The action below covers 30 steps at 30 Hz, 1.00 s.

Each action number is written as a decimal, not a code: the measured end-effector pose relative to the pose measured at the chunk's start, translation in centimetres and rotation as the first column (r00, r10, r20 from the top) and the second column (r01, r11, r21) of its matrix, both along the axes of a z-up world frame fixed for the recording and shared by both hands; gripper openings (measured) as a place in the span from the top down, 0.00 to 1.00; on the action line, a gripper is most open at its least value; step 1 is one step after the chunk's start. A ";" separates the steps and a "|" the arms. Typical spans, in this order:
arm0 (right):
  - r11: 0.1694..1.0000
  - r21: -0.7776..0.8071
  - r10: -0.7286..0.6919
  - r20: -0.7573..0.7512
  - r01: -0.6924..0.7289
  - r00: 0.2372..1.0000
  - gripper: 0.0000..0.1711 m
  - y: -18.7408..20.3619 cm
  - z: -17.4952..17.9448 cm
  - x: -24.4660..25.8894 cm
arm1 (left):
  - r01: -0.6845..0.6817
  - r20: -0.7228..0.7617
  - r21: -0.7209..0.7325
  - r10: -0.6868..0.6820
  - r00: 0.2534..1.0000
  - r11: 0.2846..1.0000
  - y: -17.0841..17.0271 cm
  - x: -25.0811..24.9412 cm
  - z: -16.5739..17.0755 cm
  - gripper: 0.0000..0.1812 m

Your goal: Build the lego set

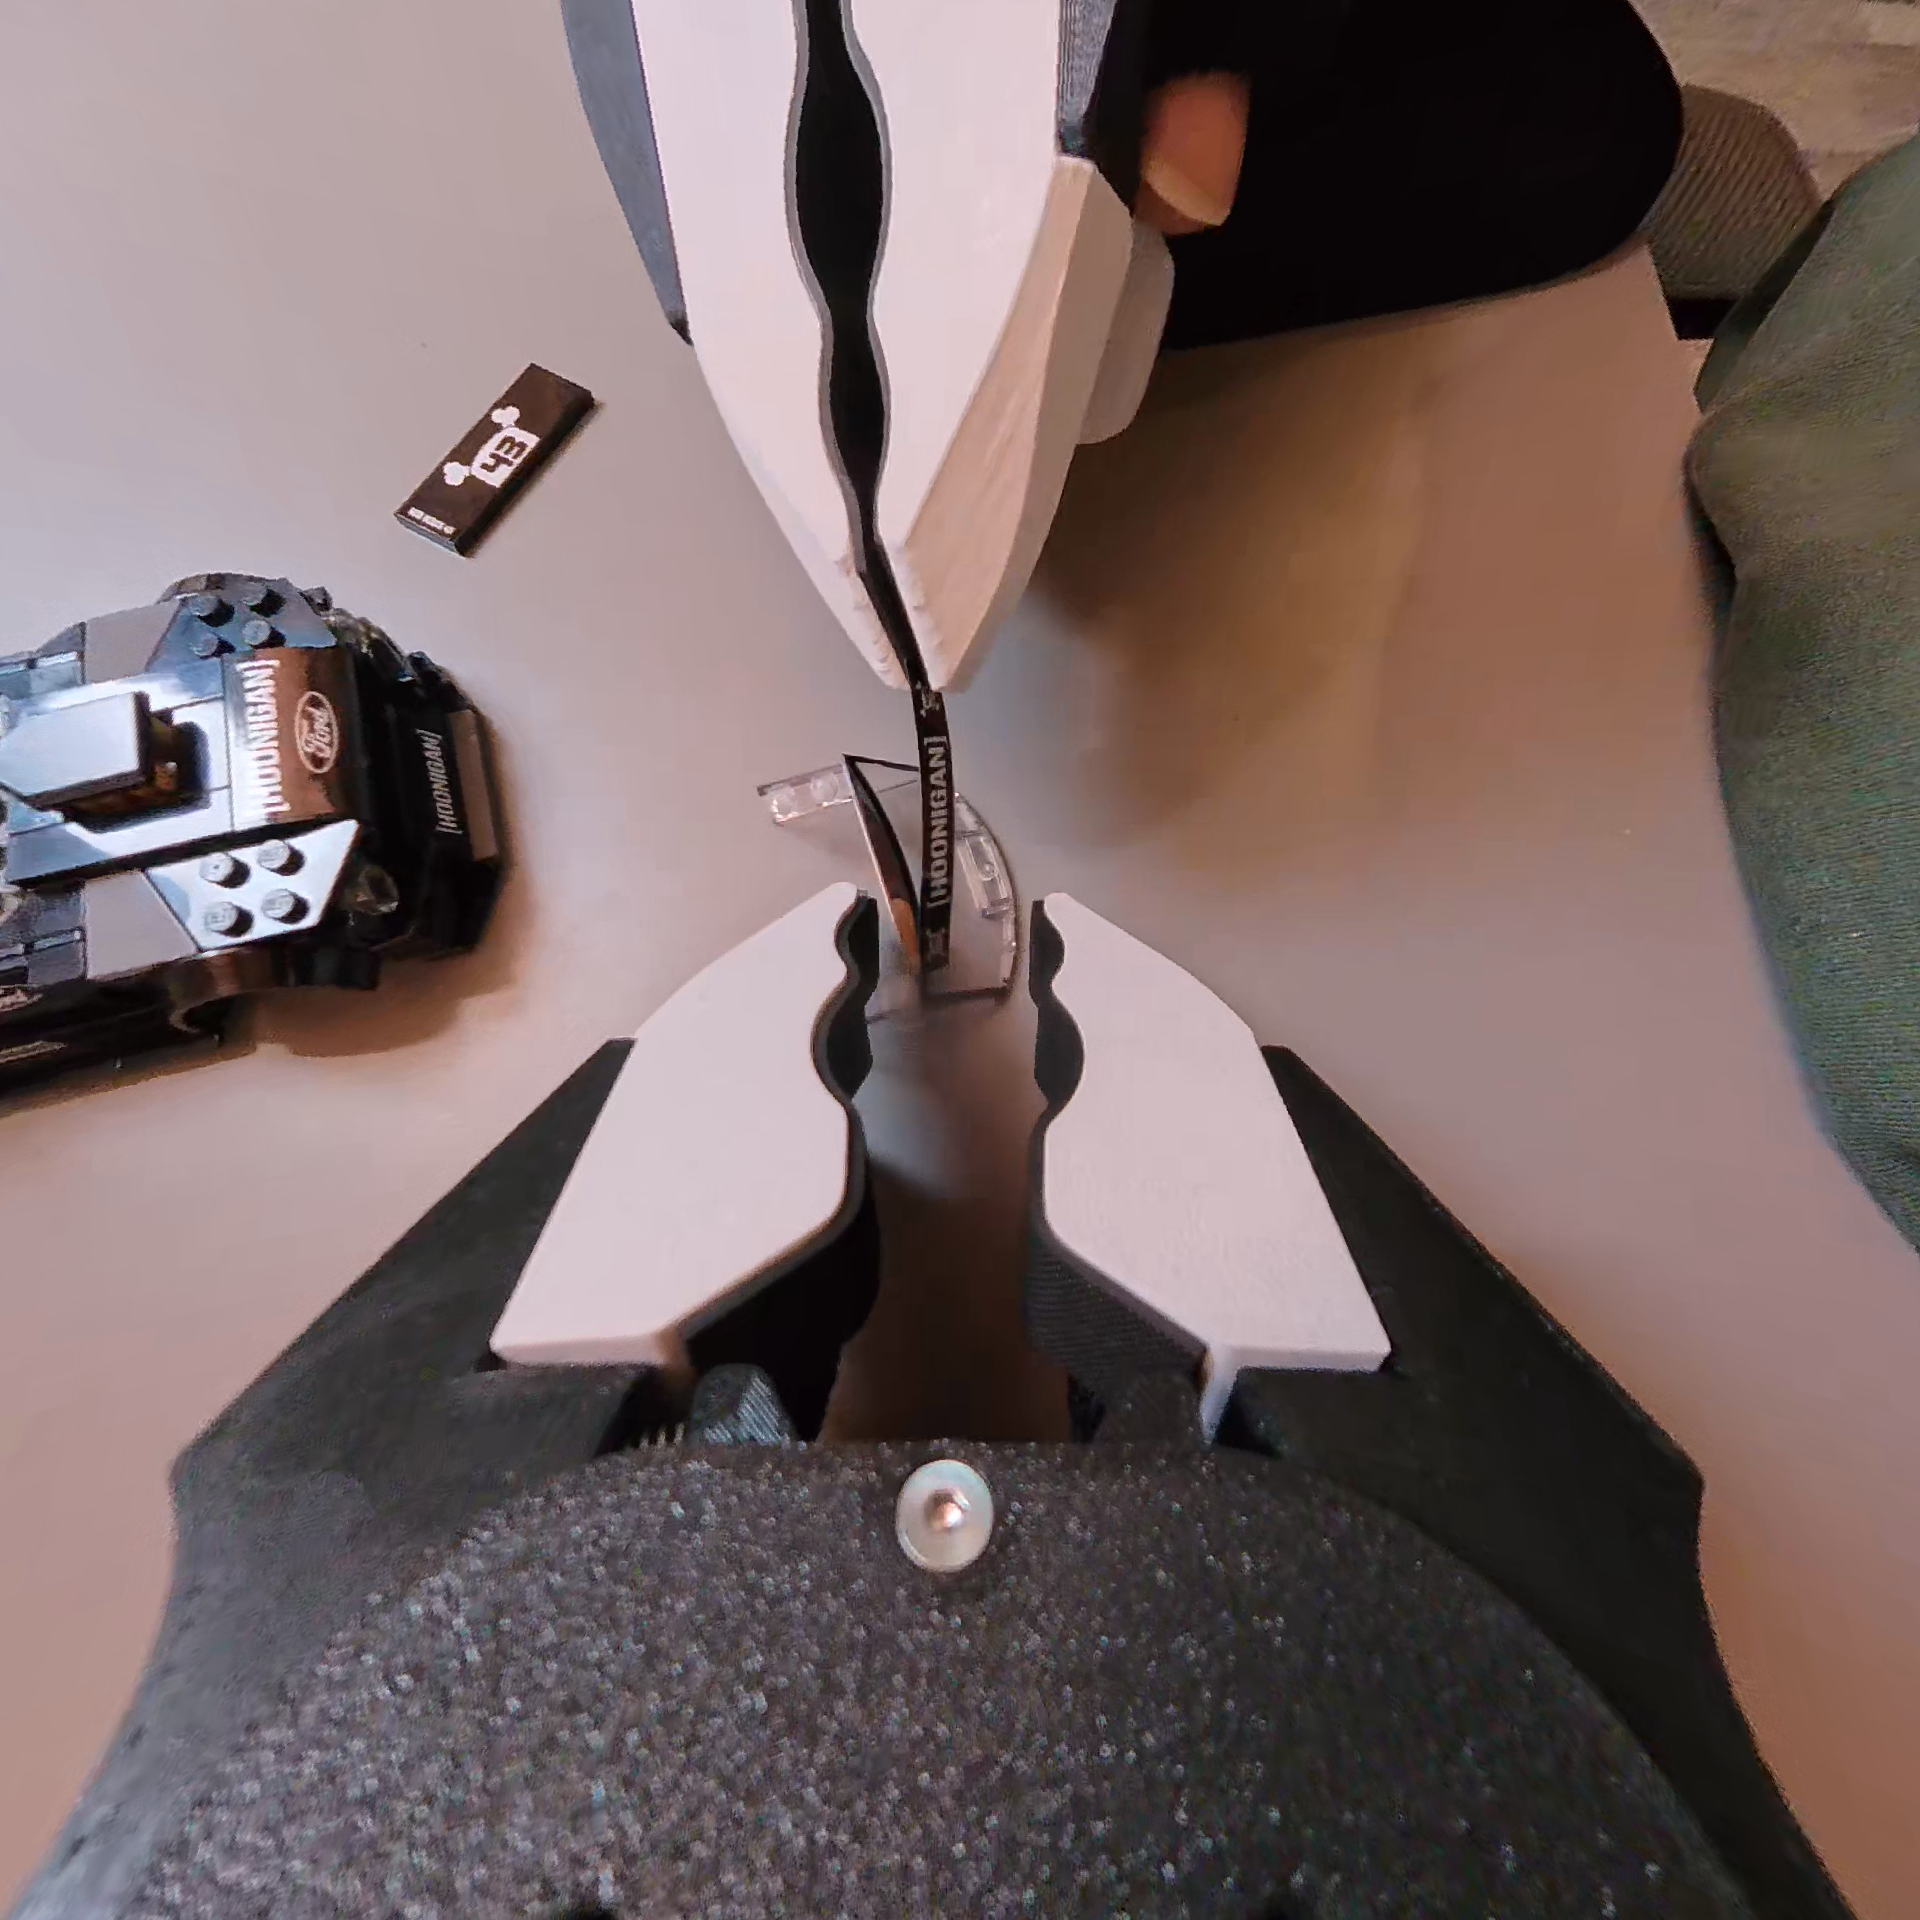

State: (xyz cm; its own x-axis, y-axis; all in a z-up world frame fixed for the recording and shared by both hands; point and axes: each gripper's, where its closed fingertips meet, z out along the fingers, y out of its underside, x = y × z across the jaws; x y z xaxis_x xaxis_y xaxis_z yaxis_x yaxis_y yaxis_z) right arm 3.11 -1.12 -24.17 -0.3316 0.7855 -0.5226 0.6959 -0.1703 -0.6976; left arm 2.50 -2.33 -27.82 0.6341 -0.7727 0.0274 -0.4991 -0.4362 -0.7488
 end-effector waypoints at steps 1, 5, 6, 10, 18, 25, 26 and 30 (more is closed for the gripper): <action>1.000 -0.005 -0.009 0.007 0.009 1.000 1.00 0.1 0.0 0.0 | 0.000 0.007 -0.002 0.000 1.000 1.000 0.0 0.0 0.1 0.85; 0.998 -0.048 -0.039 0.038 0.041 0.999 1.00 0.1 0.5 0.2 | 0.001 0.077 -0.004 -0.001 0.997 1.000 -0.3 -0.3 0.9 0.84; 0.997 -0.064 -0.046 0.041 0.049 0.998 1.00 0.0 0.8 0.3 | 0.002 0.108 -0.005 -0.002 0.994 1.000 -0.5 -0.3 1.3 0.84; 0.991 -0.095 -0.084 0.065 0.090 0.994 1.00 -0.8 1.0 0.3 | -0.015 0.181 -0.008 0.017 0.983 1.000 -0.5 -0.9 2.3 0.85; 0.982 -0.120 -0.131 0.109 0.143 0.985 1.00 -0.2 -0.8 0.1 | -0.017 0.173 -0.030 0.022 0.985 0.999 -0.7 -1.0 1.6 0.85; 0.981 -0.139 -0.118 0.100 0.131 0.988 1.00 -0.3 -0.8 0.2 | -0.021 0.165 -0.043 0.028 0.986 0.999 -0.5 -1.0 1.1 0.86; 0.982 -0.143 -0.113 0.096 0.126 0.989 1.00 -0.3 -0.7 0.2 | -0.022 0.164 -0.045 0.029 0.986 0.999 -0.5 -1.0 1.1 0.86; 0.982 -0.150 -0.107 0.080 0.118 0.991 1.00 -0.4 -0.5 0.2 | -0.021 0.157 -0.050 0.029 0.987 0.999 -0.5 -1.0 0.9 0.87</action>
